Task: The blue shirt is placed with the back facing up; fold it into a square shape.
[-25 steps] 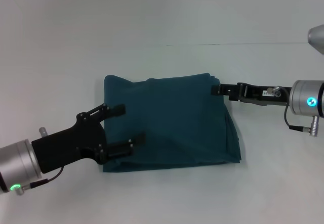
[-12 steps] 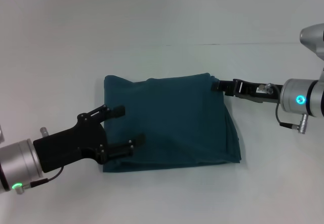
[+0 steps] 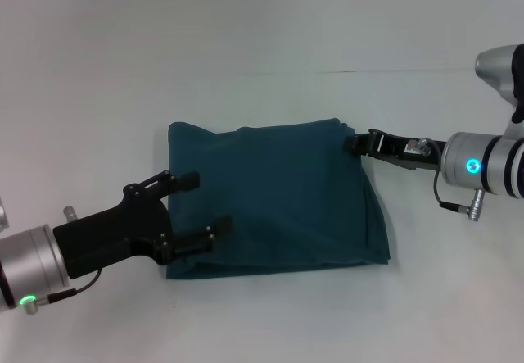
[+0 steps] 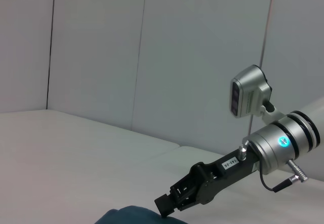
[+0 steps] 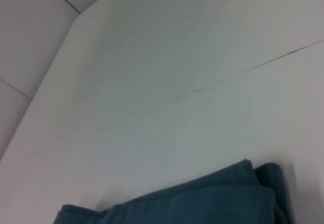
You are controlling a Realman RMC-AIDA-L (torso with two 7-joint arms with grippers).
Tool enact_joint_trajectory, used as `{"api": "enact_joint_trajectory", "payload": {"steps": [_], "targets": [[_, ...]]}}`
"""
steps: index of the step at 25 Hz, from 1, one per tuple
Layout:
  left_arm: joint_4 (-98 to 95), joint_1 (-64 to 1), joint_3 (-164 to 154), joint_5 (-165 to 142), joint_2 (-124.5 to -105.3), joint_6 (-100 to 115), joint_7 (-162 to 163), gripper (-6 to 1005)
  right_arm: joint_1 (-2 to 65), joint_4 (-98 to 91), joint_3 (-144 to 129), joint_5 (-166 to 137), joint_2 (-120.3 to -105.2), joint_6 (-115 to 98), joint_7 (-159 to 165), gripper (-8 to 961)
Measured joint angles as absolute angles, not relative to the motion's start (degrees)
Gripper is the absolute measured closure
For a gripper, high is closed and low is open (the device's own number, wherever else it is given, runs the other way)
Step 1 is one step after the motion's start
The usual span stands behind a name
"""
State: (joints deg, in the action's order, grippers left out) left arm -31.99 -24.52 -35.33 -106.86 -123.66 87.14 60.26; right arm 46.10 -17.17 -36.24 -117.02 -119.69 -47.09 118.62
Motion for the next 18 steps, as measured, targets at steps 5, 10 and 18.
{"api": "enact_joint_trajectory", "payload": {"steps": [5, 10, 18], "targets": [[-32.0, -24.5, -35.3, -106.9, -123.66, 87.1, 60.4, 108, 45.4, -18.5, -36.2, -117.1, -119.35, -50.3, 117.4, 726], [-31.9, -24.6, -35.3, -106.9, -123.66, 87.1, 60.4, 108, 45.2, -19.1, -36.4, -117.4, -118.84, -50.9, 118.5, 649], [-31.9, -24.7, -35.3, -106.9, -123.66, 87.2, 60.5, 108, 45.2, -18.6, -37.1, -117.4, -118.93, -49.1, 119.8, 422]]}}
